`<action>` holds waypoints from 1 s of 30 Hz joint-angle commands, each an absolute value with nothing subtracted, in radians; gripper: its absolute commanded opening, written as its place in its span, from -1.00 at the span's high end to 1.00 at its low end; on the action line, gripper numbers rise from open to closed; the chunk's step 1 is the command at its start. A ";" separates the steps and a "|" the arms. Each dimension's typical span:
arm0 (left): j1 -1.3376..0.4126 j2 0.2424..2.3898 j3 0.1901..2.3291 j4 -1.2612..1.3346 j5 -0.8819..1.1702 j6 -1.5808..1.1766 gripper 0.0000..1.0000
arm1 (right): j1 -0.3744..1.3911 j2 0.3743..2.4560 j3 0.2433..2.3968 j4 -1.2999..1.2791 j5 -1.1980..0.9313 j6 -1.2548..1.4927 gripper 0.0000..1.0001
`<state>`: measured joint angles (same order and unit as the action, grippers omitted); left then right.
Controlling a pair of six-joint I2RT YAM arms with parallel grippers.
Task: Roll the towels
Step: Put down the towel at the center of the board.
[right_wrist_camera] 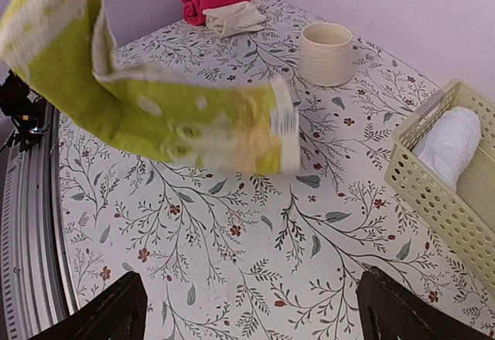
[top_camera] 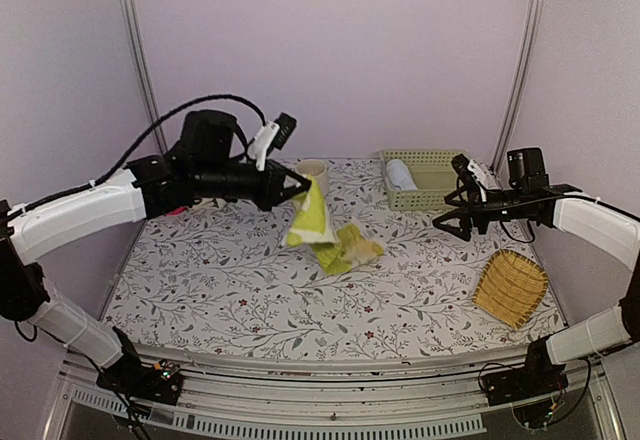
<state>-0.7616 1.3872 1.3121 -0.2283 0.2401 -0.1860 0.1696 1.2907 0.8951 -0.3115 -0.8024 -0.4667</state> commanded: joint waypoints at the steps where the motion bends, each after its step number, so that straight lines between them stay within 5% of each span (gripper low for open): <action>1: -0.880 1.448 1.149 -0.175 0.394 -0.259 1.00 | 0.170 1.303 0.929 -0.314 -0.765 -0.457 -0.93; 6: -0.943 1.609 1.174 -0.402 0.293 -0.218 1.00 | 0.170 1.281 0.933 -0.340 -0.786 -0.483 -0.84; 17: -1.049 1.647 1.070 -0.691 0.341 -0.228 0.59 | 0.268 1.499 1.167 -0.544 -0.699 -0.567 -0.32; 24: -0.955 1.410 0.857 -0.641 0.185 -0.423 -0.04 | 0.365 1.802 1.413 -0.635 -0.583 -0.522 -0.10; 30: -0.754 1.316 0.666 -0.372 0.255 -0.685 -0.06 | 0.401 2.043 1.606 -0.657 -0.515 -0.461 -0.22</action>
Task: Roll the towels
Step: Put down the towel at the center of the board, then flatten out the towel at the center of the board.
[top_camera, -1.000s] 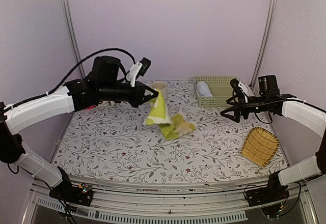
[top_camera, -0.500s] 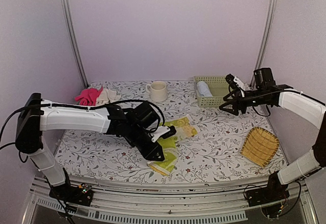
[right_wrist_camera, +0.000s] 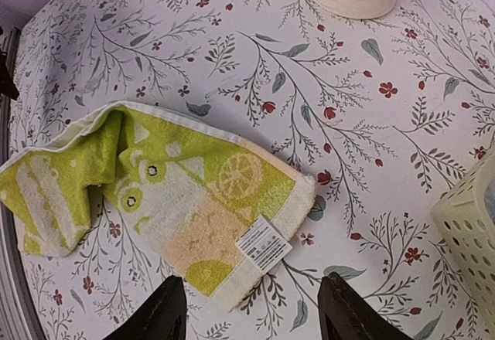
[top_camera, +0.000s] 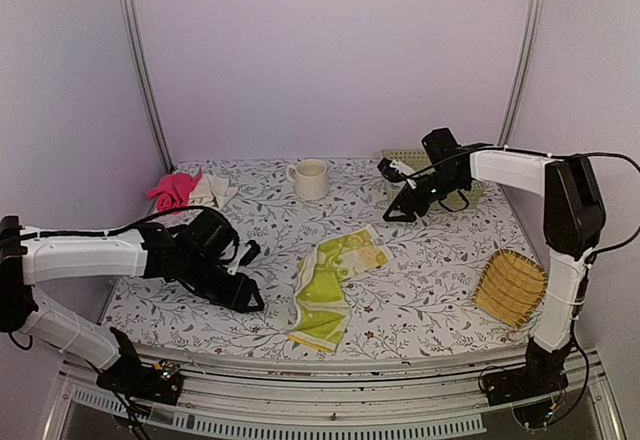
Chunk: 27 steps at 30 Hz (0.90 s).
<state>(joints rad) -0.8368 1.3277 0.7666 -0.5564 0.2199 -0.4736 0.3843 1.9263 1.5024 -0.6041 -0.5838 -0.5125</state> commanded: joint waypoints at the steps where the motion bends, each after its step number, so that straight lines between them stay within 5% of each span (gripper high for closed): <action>1: -0.749 1.324 0.648 -0.305 0.294 -0.694 -0.04 | 0.402 2.080 1.643 -0.664 -0.513 -0.442 -0.23; 12: -0.826 1.525 0.703 -0.122 0.489 -0.586 0.00 | 0.433 2.314 1.801 -0.694 -0.478 -0.377 -0.31; 17: -0.838 1.619 0.762 -0.103 0.509 -0.564 0.18 | 0.436 2.384 1.858 -0.698 -0.500 -0.364 -0.17; 19: -0.838 1.639 0.788 -0.105 0.506 -0.549 0.57 | 0.436 2.390 1.868 -0.686 -0.519 -0.370 -0.01; 21: -0.836 1.650 0.821 -0.133 0.478 -0.530 0.96 | 0.436 2.400 1.892 -0.686 -0.529 -0.378 0.35; 24: -0.811 1.657 0.875 -0.206 0.417 -0.491 1.00 | 0.436 2.401 1.927 -0.698 -0.548 -0.385 0.79; 27: -0.780 1.632 0.931 -0.258 0.386 -0.454 1.00 | 0.437 2.363 1.940 -0.719 -0.590 -0.404 0.96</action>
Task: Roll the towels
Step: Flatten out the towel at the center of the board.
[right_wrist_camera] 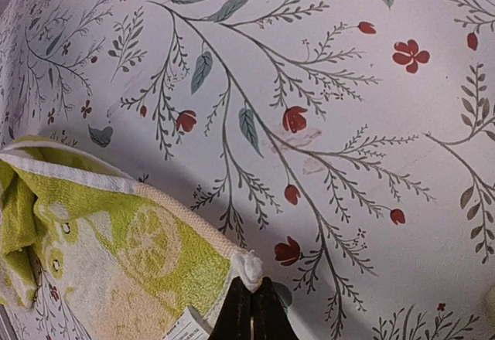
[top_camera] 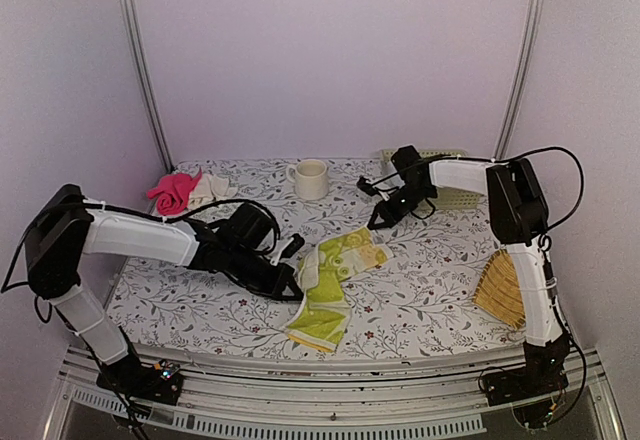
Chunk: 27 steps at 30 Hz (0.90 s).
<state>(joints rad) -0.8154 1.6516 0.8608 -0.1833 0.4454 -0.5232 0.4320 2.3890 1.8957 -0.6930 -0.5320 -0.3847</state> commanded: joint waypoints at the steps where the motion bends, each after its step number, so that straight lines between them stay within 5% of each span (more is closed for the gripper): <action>1: -0.770 1.616 0.952 -0.283 0.369 -0.440 1.00 | 0.437 2.315 1.937 -0.721 -0.591 -0.411 0.96; 9: -0.740 1.434 1.169 -0.527 0.214 -0.349 1.00 | 0.436 1.884 1.764 -0.748 -0.688 -0.491 0.96; 15: -0.742 1.345 1.065 -0.538 0.205 -0.361 1.00 | 0.520 1.506 1.219 -0.797 -0.668 -0.885 0.93; 19: -0.741 1.373 0.984 -0.509 0.240 -0.362 0.97 | 0.572 1.468 1.001 -0.883 -0.429 -0.986 0.66; 23: -0.740 1.456 0.971 -0.509 0.233 -0.383 0.57 | 0.535 1.382 0.980 -0.954 -0.457 -0.983 0.19; 27: -0.739 1.540 0.976 -0.496 0.161 -0.421 0.25 | 0.441 1.351 1.088 -0.912 -0.534 -0.913 -0.01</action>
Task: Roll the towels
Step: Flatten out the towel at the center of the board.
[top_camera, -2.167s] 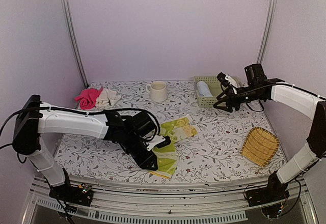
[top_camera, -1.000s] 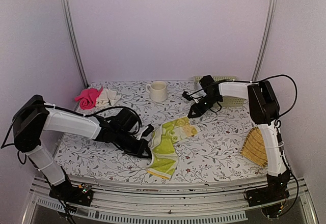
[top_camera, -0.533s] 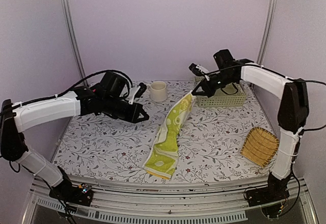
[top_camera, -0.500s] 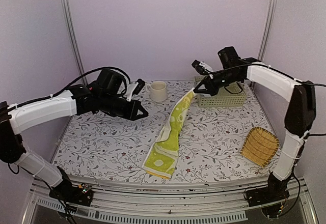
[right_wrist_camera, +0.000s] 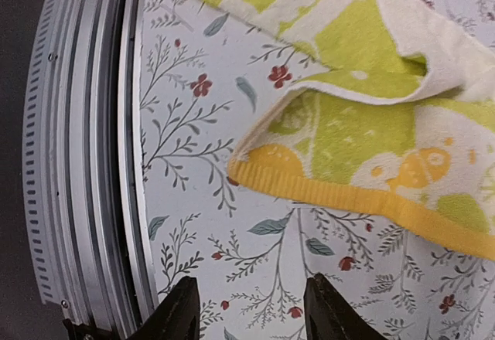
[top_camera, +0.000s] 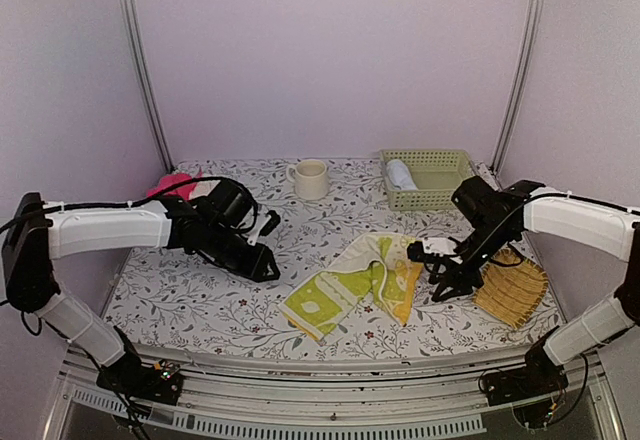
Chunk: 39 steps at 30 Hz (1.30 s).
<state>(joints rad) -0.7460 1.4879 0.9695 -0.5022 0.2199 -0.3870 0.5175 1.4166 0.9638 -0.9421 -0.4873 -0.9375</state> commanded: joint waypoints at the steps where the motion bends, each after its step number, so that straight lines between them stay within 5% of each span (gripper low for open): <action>1: -0.738 1.568 0.983 -0.500 0.147 -0.426 0.22 | 0.418 1.377 1.108 -0.871 -0.528 -0.833 -0.01; 12: -0.739 1.739 1.030 -0.459 0.238 -0.384 0.18 | 0.293 1.802 1.258 -0.670 -0.365 -0.400 -0.05; 28: -0.729 1.718 1.016 -0.529 0.042 -0.377 0.31 | 0.367 2.022 1.307 -0.644 -0.116 -0.414 0.01; 31: -0.727 1.719 1.015 -0.530 0.038 -0.387 0.29 | 0.387 2.043 1.300 -0.677 -0.036 -0.427 0.12; 36: -0.730 1.747 1.011 -0.503 0.143 -0.398 0.24 | 0.388 2.049 1.275 -0.676 -0.011 -0.442 0.73; 39: -0.733 1.757 0.995 -0.479 0.246 -0.387 0.26 | 0.388 2.044 1.274 -0.675 -0.046 -0.440 0.91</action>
<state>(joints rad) -0.7383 1.7439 1.0107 -0.5095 0.1204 -0.3931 0.3939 1.9930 1.3186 -0.6273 -0.0994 -0.4358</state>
